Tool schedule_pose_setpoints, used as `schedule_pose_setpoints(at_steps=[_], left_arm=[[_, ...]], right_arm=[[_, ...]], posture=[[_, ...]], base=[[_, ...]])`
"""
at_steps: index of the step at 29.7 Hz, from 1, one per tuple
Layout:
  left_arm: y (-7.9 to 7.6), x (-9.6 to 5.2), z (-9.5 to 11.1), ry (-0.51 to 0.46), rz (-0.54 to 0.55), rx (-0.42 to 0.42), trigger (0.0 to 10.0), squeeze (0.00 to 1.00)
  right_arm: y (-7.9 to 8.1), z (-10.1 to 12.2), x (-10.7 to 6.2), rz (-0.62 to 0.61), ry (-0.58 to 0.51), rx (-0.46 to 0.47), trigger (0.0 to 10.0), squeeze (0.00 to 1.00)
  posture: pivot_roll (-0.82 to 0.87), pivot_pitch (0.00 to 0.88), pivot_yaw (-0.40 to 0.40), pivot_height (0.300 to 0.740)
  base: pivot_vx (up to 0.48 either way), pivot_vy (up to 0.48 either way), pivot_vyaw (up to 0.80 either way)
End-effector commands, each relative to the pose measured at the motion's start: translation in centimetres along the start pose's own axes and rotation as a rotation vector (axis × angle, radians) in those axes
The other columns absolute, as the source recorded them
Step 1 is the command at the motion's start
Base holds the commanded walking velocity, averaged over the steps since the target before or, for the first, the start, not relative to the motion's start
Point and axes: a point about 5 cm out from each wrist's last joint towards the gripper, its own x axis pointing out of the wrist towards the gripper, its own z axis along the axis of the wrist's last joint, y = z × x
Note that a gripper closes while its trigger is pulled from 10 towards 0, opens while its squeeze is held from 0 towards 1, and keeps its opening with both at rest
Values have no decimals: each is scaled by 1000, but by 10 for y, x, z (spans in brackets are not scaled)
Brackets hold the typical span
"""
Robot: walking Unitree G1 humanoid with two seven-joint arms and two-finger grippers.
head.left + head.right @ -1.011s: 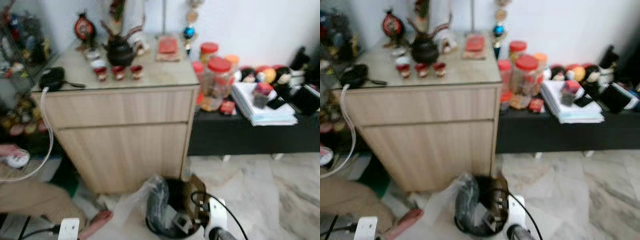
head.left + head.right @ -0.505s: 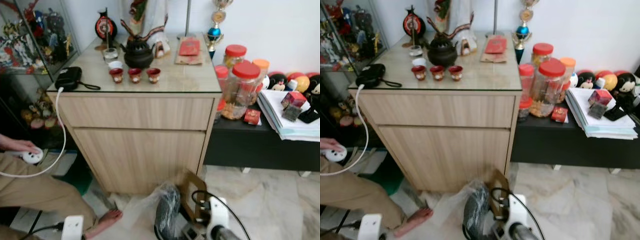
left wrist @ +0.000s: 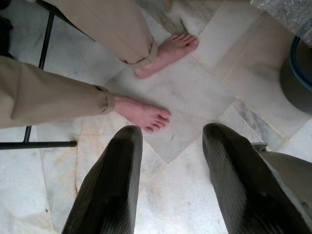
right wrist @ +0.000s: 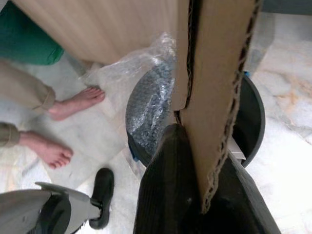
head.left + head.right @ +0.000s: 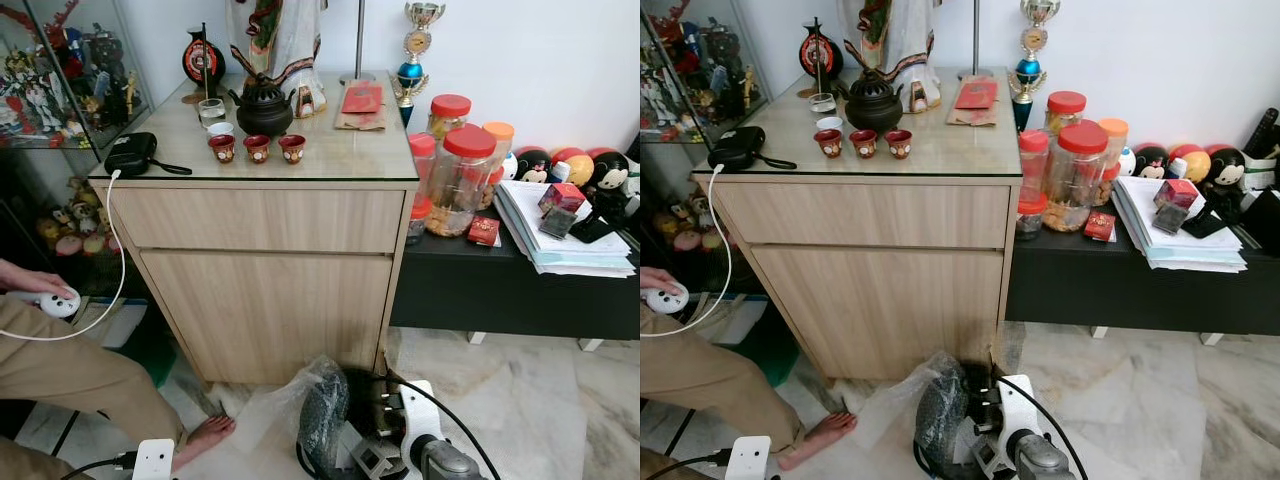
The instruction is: Picking trash to rubbish bin
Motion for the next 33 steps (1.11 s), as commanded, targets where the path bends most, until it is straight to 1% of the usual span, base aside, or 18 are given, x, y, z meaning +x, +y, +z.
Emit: schedule_pose_setpoints(at_steps=[1, 2, 4, 6, 8, 10, 12, 15, 17, 18, 19, 22, 24, 28, 29, 30, 31, 33], left_arm=[[2, 1, 2, -1, -5, 15, 10000, 0], [1, 1, 4, -9, -12, 25, 10000, 0], [0, 1, 9, -41, -67, 106, 10000, 0], [5, 1, 12, -67, -103, 148, 10000, 0], [9, 1, 14, -91, -100, 190, 10000, 0], [10, 1, 14, -93, -100, 193, 10000, 0], [9, 1, 28, -168, -126, 210, 10000, 0], [-5, 1, 52, -296, -201, 248, 10000, 0], [-8, 0, 59, -331, -217, 273, 10000, 0], [-11, 0, 65, -363, -238, 266, 10000, 0], [-11, 0, 65, -363, -238, 266, 10000, 0], [-24, -2, 81, -424, -334, 256, 10000, 0], [-26, -2, 83, -430, -349, 260, 10000, 0], [-43, -5, 91, -447, -460, 256, 10000, 0], [-43, -5, 91, -447, -460, 256, 10000, 0], [-54, -7, 93, -446, -540, 269, 10000, 0], [-58, -7, 94, -446, -563, 275, 10000, 0], [-64, -8, 96, -446, -598, 281, 10000, 0]], right_arm=[[6, 9, 3, 43, -1, -46, 10000, 0], [7, 10, 3, 56, 3, -58, 10000, 0], [10, 15, 4, 88, -9, -85, 10000, 0], [11, 18, 5, 99, -16, -92, 10000, 0], [11, 19, 5, 103, -17, -90, 10000, 0], [11, 19, 5, 104, -16, -90, 10000, 0], [16, 23, 6, 142, -25, -84, 10000, 0], [25, 30, 7, 204, -51, -72, 10000, 0], [27, 33, 8, 219, -63, -68, 10000, 0], [28, 34, 8, 233, -69, -67, 10000, 0], [28, 34, 8, 233, -69, -67, 10000, 0], [33, 38, 7, 297, -80, -67, 10000, 0], [35, 38, 7, 309, -83, -69, 10000, 0], [37, 41, 8, 329, -95, -65, 10000, 0], [37, 41, 8, 329, -95, -65, 10000, 0], [39, 42, 7, 352, -96, -71, 10000, 0], [39, 42, 7, 359, -94, -79, 10000, 0], [38, 43, 8, 331, -98, -140, 10000, 0]], posture=[[50, 14, 9, 740], [50, 14, 9, 740], [50, 15, 8, 740], [50, 15, 8, 740], [50, 15, 8, 740], [50, 15, 8, 740], [78, 16, 2, 740], [67, 14, 5, 740], [64, 15, 5, 740], [64, 15, 5, 740], [64, 15, 5, 740], [73, 15, 0, 740], [73, 15, 0, 740], [73, 15, 0, 740], [73, 15, 0, 740], [73, 15, 0, 740], [73, 15, 0, 740], [73, 15, 0, 740]], base=[[0, 0, 0], [0, 0, 0], [0, 0, 0], [0, 0, 0], [0, 0, 0], [0, 0, 0], [0, 0, 0], [0, 0, 0], [0, 0, 0], [0, 0, 0], [0, 0, 0], [0, 0, 0], [0, 0, 0], [0, 0, 0], [0, 0, 0], [0, 0, 0], [0, 0, 0], [0, 0, 0]])
